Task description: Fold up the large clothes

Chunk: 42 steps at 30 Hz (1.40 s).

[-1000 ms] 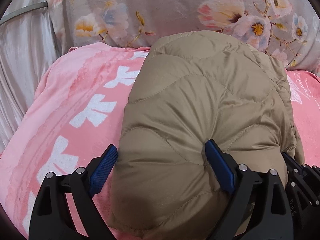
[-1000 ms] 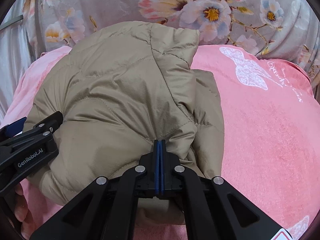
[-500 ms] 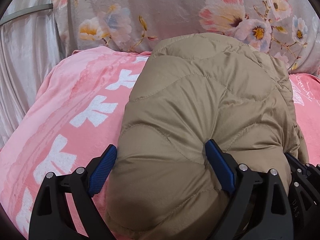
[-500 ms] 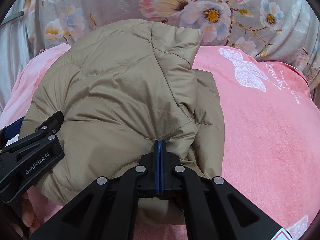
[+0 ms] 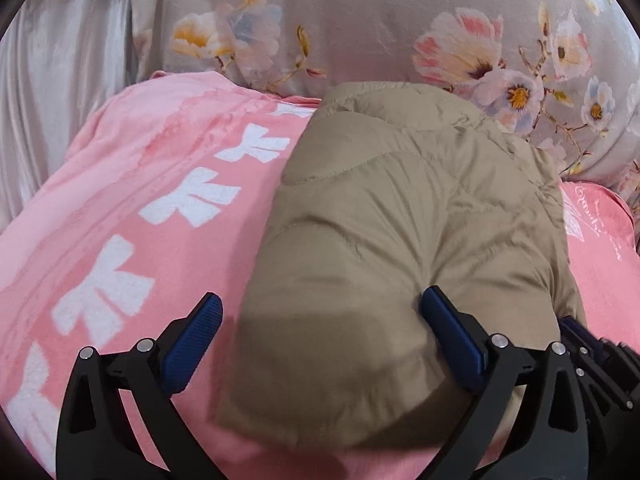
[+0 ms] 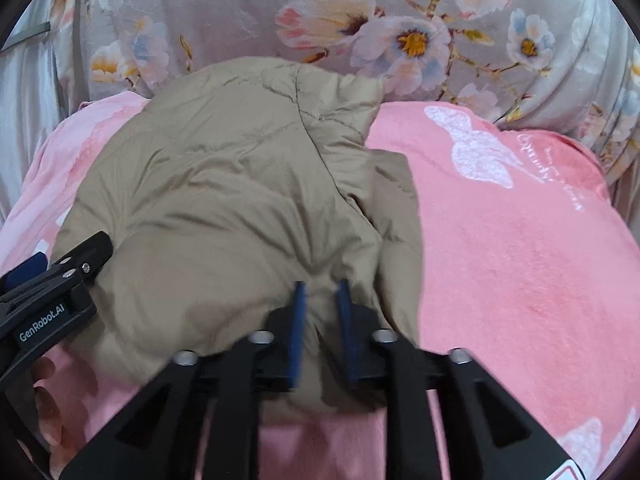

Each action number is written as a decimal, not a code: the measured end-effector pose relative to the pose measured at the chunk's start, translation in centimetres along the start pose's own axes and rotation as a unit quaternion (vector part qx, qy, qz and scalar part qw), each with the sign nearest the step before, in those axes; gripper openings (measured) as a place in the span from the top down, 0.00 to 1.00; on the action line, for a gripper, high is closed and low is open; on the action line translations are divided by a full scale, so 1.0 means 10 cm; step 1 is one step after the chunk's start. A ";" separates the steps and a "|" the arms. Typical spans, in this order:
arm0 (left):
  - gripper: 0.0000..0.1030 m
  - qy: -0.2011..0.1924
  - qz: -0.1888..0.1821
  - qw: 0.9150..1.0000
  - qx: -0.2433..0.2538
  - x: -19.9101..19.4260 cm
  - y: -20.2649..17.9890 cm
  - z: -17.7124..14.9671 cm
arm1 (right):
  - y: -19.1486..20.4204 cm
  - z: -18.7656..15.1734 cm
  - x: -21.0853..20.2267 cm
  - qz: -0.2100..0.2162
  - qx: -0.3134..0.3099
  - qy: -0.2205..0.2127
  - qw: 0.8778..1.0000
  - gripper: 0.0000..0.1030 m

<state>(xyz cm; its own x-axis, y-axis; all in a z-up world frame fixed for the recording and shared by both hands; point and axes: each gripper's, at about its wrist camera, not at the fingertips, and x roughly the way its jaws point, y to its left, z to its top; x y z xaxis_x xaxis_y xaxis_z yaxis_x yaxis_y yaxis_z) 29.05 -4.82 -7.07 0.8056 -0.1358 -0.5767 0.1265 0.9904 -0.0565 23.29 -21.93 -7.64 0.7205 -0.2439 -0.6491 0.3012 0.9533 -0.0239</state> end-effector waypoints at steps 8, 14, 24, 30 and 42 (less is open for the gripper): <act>0.05 -0.004 0.048 0.997 0.054 -0.72 -0.08 -0.63 | -0.13 -0.70 -0.68 0.001 -0.019 -0.010 1.000 0.24; 0.05 0.024 0.036 0.998 0.052 -0.91 -0.16 -0.95 | -0.25 -1.00 -0.92 0.011 0.009 0.004 1.000 0.21; 0.05 0.029 0.054 0.996 0.066 -0.95 -0.27 -1.10 | -0.27 -1.16 -0.88 0.012 0.028 0.038 0.999 0.21; 0.05 0.046 0.053 0.996 0.061 -0.88 -0.25 -1.10 | -0.23 -1.19 -0.86 0.014 0.022 0.046 0.999 0.21; 0.05 0.034 0.054 0.996 0.063 -0.93 -0.27 -1.12 | -0.28 -1.19 -0.87 0.014 0.027 0.041 0.999 0.21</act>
<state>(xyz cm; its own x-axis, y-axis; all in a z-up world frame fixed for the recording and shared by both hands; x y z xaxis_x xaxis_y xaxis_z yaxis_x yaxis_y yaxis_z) 14.77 -5.89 -10.68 0.7784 -0.0223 -0.6274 0.1167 0.9871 0.1096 8.75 -20.32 -10.96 0.6761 -0.1993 -0.7094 0.3158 0.9482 0.0347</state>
